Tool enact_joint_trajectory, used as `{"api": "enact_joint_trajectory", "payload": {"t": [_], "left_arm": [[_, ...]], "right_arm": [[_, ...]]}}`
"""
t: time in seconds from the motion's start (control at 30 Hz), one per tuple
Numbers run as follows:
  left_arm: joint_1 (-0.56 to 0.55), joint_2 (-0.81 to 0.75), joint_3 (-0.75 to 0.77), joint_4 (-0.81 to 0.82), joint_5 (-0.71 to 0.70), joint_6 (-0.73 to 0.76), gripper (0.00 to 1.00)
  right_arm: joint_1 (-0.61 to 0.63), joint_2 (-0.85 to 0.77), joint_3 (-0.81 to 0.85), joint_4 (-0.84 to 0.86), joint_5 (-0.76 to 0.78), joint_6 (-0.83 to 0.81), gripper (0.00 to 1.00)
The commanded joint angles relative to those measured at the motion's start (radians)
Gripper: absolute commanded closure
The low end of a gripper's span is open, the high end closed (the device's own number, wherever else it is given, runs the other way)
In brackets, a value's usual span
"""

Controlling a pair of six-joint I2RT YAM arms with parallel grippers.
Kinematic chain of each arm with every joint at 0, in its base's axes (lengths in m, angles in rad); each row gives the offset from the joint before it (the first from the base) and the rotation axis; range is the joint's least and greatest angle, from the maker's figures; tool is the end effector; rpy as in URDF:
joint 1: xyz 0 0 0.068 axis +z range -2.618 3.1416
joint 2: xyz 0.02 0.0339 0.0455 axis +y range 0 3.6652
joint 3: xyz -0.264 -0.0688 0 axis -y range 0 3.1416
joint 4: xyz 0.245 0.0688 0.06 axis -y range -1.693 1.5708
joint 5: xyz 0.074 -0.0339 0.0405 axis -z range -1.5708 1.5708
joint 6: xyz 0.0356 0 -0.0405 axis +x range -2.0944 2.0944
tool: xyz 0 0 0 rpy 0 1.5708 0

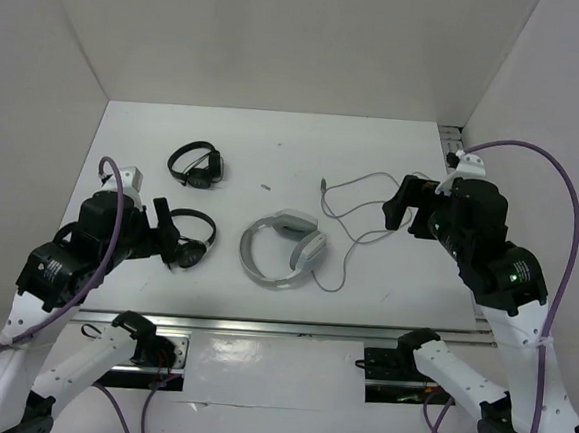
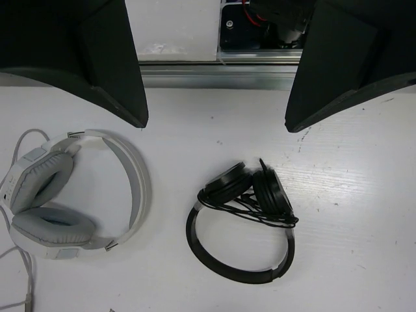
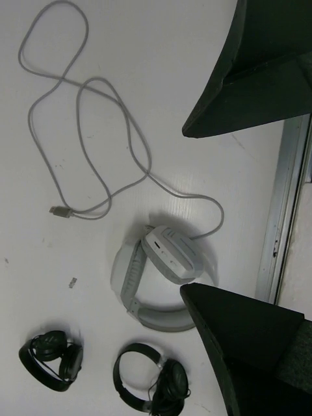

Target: Wrap the headphones

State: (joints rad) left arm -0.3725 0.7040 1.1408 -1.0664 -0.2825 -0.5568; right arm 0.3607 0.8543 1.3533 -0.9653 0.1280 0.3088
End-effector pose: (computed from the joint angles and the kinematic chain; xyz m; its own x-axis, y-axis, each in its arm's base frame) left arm 0.0994 -0.0282 0.3787 -0.5394 -0.3341 -0.7729 -0.1713 0.9423 -0.2878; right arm 0.1239 0.0419 0.4334 -0.4747 0.1431 -0.8684 -0.1040 0.9707 0.2168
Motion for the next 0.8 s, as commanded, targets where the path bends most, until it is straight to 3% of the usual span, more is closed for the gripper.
{"api": "enact_joint_trajectory", "payload": {"t": [0.0, 0.17, 0.27, 0.4, 0.53, 0.7, 0.77], "left_arm": [[-0.006, 0.0, -0.009, 0.046, 0.026, 0.001, 0.0], [-0.006, 0.037, -0.009, 0.056, 0.055, -0.02, 0.0], [-0.006, 0.069, -0.018, 0.078, 0.086, -0.034, 0.0], [-0.028, 0.124, -0.128, 0.211, 0.163, -0.077, 0.0], [-0.152, 0.271, -0.176, 0.321, 0.195, -0.176, 0.0], [-0.376, 0.46, -0.109, 0.373, 0.051, -0.29, 0.0], [-0.388, 0.514, -0.108, 0.385, 0.023, -0.334, 0.0]], "right_arm": [[0.009, -0.034, -0.012, 0.037, 0.094, -0.001, 0.0], [0.009, -0.055, -0.039, 0.063, 0.148, 0.036, 0.0], [0.009, -0.066, -0.052, 0.094, 0.069, 0.036, 0.0], [0.009, -0.029, -0.062, 0.094, 0.064, 0.027, 0.0], [0.009, 0.008, -0.083, 0.115, 0.044, 0.016, 0.0], [0.009, 0.017, -0.123, 0.155, 0.016, 0.016, 0.0], [0.009, 0.028, -0.123, 0.155, 0.001, 0.016, 0.0]]}}
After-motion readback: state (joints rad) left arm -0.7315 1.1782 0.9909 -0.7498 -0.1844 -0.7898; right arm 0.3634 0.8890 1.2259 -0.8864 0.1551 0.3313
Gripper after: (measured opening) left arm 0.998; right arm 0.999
